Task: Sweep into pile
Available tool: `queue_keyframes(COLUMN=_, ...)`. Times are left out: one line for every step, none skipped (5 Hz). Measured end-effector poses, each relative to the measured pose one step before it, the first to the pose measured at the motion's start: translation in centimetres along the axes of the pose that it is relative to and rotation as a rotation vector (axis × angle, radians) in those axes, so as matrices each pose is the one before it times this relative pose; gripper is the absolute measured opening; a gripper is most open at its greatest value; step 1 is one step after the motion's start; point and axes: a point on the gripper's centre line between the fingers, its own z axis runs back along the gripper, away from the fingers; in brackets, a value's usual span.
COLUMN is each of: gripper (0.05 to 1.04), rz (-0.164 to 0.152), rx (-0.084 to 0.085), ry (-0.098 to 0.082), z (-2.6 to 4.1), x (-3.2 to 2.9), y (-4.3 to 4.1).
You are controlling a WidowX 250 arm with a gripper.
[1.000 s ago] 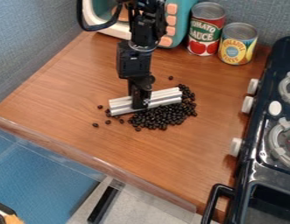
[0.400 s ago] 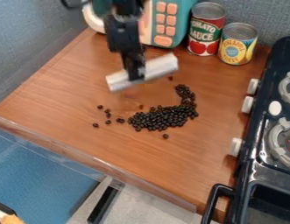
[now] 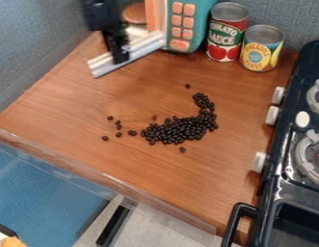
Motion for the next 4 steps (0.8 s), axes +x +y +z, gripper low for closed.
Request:
queue_keyframes(gripper=0.364, rz=0.0328, rx=0.0024, ry=-0.0259, z=-0.306, x=2.546, y=-1.121)
queue_keyframes(gripper=0.365, rz=0.0526, rx=0.0140, ry=-0.0420, z=-0.514, x=2.579, y=-0.605)
queue_keyframes(gripper=0.365, rz=0.0662, rx=0.0298, ry=-0.0273, z=-0.879, x=1.589, y=0.276)
queue_keyframes(gripper=0.364, rz=0.0371, rx=0.0011, ry=-0.0242, z=-1.089, x=0.743, y=0.452)
